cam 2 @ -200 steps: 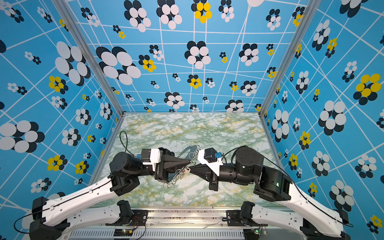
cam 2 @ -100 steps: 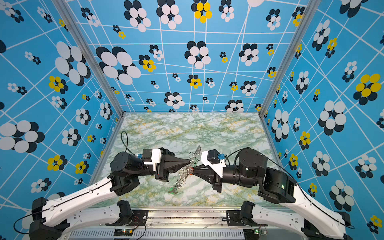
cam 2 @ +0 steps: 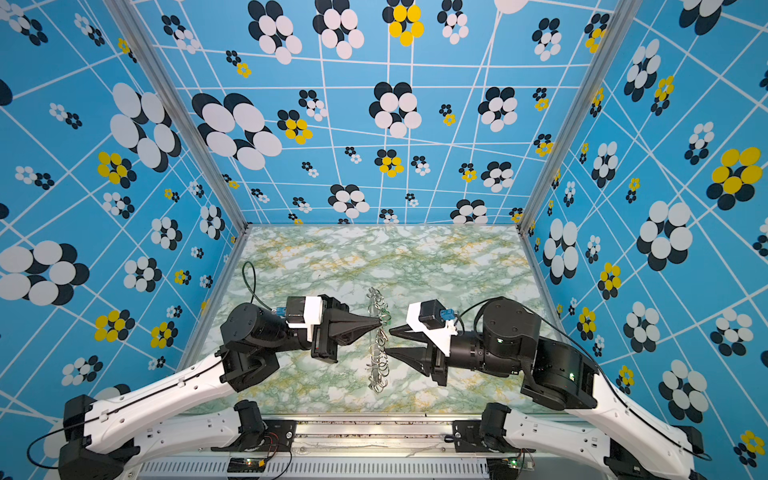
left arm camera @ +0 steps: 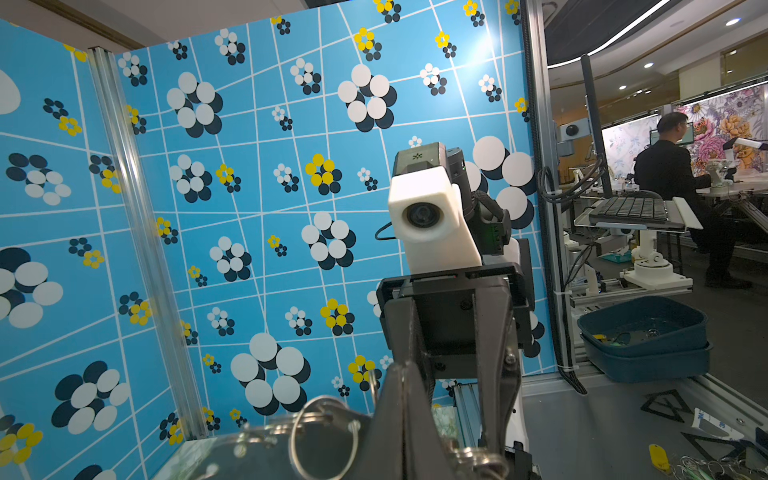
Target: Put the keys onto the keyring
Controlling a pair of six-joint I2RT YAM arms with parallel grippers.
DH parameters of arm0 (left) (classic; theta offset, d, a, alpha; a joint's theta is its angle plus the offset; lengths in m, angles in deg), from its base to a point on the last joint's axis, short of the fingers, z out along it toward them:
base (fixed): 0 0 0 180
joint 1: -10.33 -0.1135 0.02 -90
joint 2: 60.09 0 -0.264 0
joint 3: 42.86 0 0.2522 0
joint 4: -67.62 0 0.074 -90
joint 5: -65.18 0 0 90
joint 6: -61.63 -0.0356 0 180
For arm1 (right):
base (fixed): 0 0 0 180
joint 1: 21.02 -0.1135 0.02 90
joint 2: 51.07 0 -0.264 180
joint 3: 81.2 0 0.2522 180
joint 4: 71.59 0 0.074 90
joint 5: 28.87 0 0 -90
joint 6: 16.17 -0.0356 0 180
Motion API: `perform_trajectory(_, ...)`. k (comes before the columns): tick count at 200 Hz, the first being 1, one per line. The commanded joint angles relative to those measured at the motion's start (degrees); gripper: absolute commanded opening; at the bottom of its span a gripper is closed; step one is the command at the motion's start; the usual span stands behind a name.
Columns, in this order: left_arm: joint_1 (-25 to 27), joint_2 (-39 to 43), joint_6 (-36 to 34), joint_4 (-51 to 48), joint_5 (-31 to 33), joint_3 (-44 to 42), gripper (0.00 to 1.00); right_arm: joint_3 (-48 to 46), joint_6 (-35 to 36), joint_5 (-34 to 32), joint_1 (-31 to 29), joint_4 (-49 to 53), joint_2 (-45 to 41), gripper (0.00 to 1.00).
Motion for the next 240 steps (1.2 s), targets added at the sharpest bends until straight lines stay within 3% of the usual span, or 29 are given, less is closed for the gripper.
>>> perform_trajectory(1, -0.35, 1.12, 0.33, 2.92, 0.12, 0.24, 0.00, 0.27, 1.51, -0.71, -0.19, 0.03, 0.43, 0.38)
perform_trajectory(70, -0.38, 1.25, 0.77, 3.37, -0.26, 0.06, 0.00, 0.18, 2.95, -1.06, -0.11, -0.45, 1.26, 0.31)
perform_trajectory(153, -0.31, 0.94, 1.30, 3.82, -0.79, 0.15, 0.00, 0.27, 4.23, -1.86, -0.19, -2.51, 2.02, 0.32)
perform_trajectory(240, -0.33, 0.92, 1.61, 4.30, -0.97, -0.13, 0.00, 0.27, 4.33, -1.38, -0.20, -4.34, 2.18, 0.16)
